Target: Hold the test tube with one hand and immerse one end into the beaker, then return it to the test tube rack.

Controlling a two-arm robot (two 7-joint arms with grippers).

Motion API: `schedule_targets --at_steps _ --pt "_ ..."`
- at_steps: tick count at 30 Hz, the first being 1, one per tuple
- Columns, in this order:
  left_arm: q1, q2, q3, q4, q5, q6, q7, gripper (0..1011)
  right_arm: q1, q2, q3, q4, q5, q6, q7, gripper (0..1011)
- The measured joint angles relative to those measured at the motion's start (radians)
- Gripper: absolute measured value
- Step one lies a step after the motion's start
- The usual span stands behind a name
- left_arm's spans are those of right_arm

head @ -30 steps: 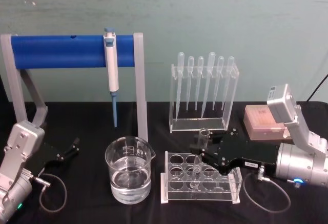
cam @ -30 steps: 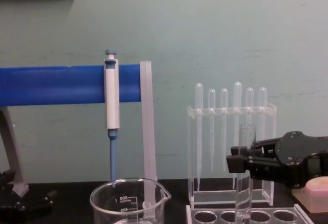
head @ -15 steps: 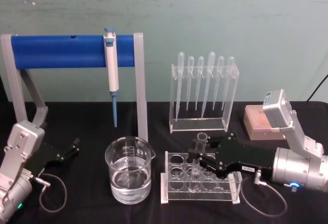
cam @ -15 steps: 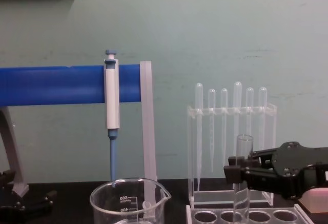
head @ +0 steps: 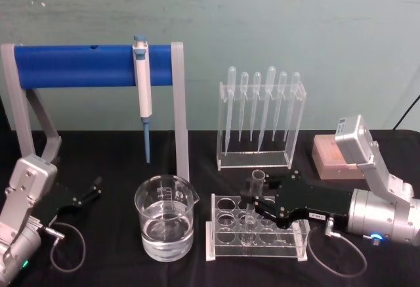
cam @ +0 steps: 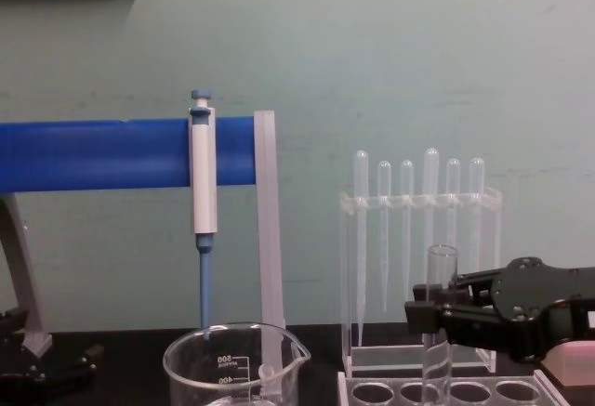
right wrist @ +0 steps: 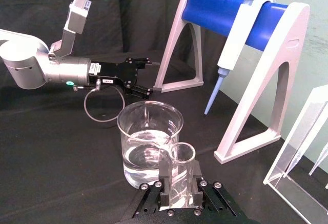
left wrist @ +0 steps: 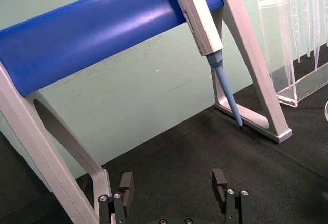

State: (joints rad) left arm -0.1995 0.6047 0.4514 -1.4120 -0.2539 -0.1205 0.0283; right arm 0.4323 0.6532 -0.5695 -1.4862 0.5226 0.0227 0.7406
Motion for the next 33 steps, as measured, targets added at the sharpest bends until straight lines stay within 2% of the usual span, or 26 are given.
schedule_targets --at_steps 3,6,7,12,13,14,15,19,20,23,24,30,31,33 --pt "0.0 0.0 0.0 0.0 0.0 0.0 0.0 1000 0.0 0.0 0.0 0.0 0.001 0.0 0.0 301" --pt "0.0 0.0 0.0 0.0 0.0 0.0 0.0 1000 0.0 0.001 0.0 0.0 0.002 0.0 0.0 422" --pt "0.0 0.0 0.0 0.0 0.0 0.0 0.0 1000 0.0 0.001 0.0 0.0 0.002 0.0 0.0 422" --pt "0.0 0.0 0.0 0.0 0.0 0.0 0.0 1000 0.0 0.001 0.0 0.0 0.002 0.0 0.001 585" --pt "0.0 0.0 0.0 0.0 0.0 0.0 0.0 1000 0.0 0.001 0.0 0.0 0.002 0.0 0.001 646" --pt "0.0 0.0 0.0 0.0 0.0 0.0 0.0 1000 0.0 0.001 0.0 0.0 0.002 0.0 0.001 658" --pt "0.0 0.0 0.0 0.0 0.0 0.0 0.0 1000 0.0 0.001 0.0 0.0 0.003 0.001 0.001 726" --pt "0.0 0.0 0.0 0.0 0.0 0.0 0.0 1000 0.0 0.001 0.0 0.0 0.003 0.001 0.001 796" --pt "0.0 0.0 0.0 0.0 0.0 0.0 0.0 1000 0.0 0.001 0.0 0.0 0.003 0.001 0.001 851" --pt "0.0 0.0 0.0 0.0 0.0 0.0 0.0 1000 0.001 0.001 0.0 0.0 0.003 0.001 0.001 908" --pt "0.0 0.0 0.0 0.0 0.0 0.0 0.0 1000 0.0 0.001 0.0 0.0 0.003 0.001 0.001 954" --pt "0.0 0.0 0.0 0.0 0.0 0.0 0.0 1000 -0.019 0.002 0.019 -0.017 0.003 -0.012 -0.023 1002" --pt "0.0 0.0 0.0 0.0 0.0 0.0 0.0 1000 -0.044 0.0 0.048 -0.038 0.001 -0.038 -0.047 1002" --pt "0.0 0.0 0.0 0.0 0.0 0.0 0.0 1000 -0.047 -0.001 0.053 -0.044 0.001 -0.044 -0.049 1002"
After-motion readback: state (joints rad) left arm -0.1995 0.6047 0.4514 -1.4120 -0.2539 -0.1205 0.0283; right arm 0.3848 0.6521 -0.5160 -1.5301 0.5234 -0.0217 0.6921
